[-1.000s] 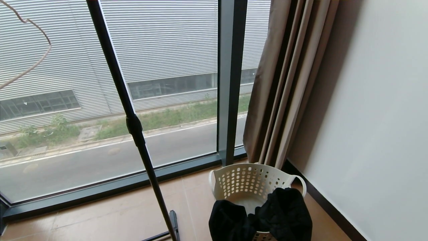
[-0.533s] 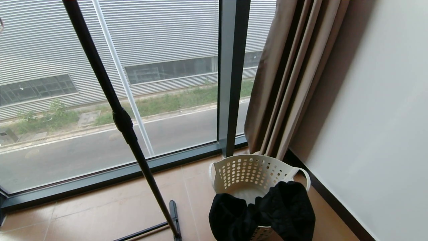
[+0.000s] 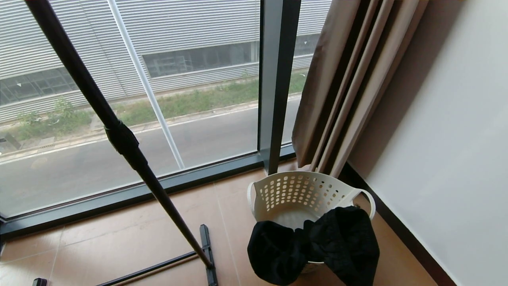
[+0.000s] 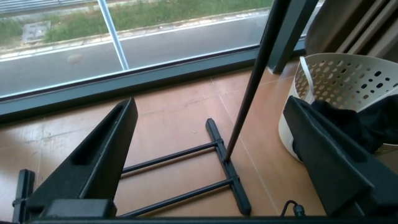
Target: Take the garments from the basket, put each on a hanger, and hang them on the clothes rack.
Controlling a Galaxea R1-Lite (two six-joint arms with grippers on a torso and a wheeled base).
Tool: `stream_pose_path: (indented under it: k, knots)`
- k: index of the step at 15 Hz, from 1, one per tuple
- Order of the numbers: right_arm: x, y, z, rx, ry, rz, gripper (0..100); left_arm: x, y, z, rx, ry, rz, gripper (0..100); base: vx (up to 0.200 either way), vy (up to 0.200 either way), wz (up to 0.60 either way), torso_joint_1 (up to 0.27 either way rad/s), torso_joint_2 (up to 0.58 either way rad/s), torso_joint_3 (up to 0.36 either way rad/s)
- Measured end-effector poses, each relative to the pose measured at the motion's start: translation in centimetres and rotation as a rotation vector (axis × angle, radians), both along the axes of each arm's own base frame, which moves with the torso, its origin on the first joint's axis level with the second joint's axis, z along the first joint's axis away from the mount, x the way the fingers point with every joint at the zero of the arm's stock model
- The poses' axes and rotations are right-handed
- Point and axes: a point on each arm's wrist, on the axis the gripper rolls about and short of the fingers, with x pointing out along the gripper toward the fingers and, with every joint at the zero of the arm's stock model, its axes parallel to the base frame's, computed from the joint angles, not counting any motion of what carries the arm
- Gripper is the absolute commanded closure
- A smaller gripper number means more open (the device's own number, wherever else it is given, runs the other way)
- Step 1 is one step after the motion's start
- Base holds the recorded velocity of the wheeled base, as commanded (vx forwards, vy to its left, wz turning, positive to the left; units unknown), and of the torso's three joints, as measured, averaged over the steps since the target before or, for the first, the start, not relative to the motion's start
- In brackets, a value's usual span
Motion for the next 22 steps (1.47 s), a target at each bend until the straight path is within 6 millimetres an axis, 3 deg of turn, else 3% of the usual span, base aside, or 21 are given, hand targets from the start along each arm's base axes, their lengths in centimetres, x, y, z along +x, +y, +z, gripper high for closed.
stream_pose_path:
  k: [18,22]
  knots:
    - [0.0,0.0,0.0,-0.016,0.03,-0.003,0,0.0,0.0,0.0,0.0,-0.003,-0.003,0,0.0,0.0,0.0,0.002,0.0,-0.179]
    - [1.4,0.0,1.3,-0.03,0.17,0.048,0,0.0,0.0,0.0,0.0,-0.005,-0.001,0,0.0,0.0,0.0,0.0,0.0,0.0]
